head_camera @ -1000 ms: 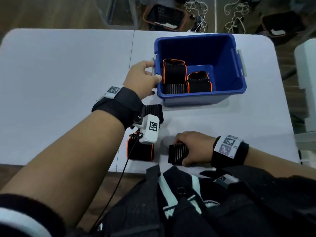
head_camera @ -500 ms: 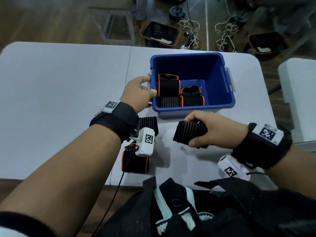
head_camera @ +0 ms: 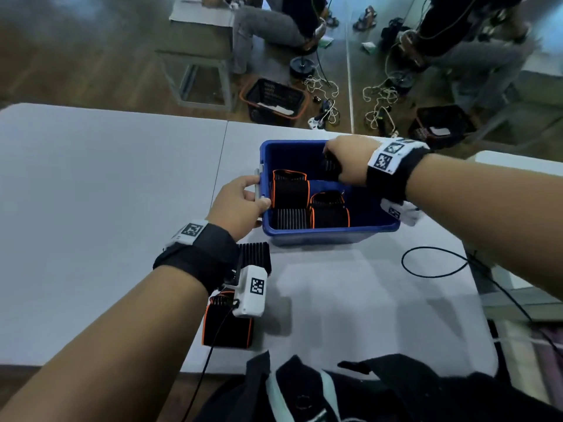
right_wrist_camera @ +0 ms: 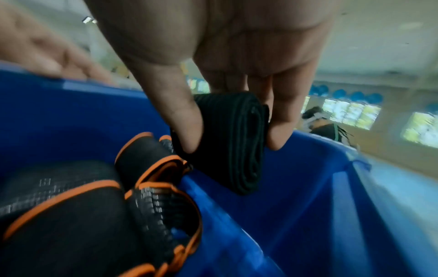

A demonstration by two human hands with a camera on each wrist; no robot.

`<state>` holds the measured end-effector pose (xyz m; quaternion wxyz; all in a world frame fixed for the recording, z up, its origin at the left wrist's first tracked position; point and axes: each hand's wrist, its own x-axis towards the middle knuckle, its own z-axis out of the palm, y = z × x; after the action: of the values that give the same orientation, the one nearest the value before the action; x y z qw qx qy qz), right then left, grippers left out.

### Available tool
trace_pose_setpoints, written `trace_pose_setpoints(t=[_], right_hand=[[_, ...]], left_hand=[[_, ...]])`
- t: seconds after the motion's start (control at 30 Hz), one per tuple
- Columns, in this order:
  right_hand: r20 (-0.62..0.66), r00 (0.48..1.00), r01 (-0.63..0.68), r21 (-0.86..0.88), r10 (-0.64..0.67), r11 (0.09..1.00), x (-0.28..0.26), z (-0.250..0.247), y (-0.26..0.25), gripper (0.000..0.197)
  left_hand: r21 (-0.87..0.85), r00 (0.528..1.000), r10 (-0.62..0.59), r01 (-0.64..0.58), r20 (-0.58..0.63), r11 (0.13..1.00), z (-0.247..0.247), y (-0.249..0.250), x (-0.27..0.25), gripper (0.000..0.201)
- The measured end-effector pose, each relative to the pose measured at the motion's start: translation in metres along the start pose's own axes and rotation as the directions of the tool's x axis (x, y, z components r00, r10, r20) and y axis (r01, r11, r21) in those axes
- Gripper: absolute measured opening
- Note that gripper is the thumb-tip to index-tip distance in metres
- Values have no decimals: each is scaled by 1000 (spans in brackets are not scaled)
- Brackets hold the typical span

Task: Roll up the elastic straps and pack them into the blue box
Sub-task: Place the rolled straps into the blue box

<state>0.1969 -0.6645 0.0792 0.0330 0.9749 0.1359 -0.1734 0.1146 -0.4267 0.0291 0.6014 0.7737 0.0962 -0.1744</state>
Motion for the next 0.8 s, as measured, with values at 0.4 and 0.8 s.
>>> trace_pose_setpoints(t=[0.4, 0.8], right_hand=[[262, 959, -69, -153, 108, 986, 59, 26, -17, 23], [426, 887, -115, -171, 179, 978, 72, 32, -30, 29]], left_hand=[[-19, 1000, 30, -30, -5, 999, -1, -6, 3, 48], [4, 999, 40, -40, -3, 999, -3, -9, 4, 50]])
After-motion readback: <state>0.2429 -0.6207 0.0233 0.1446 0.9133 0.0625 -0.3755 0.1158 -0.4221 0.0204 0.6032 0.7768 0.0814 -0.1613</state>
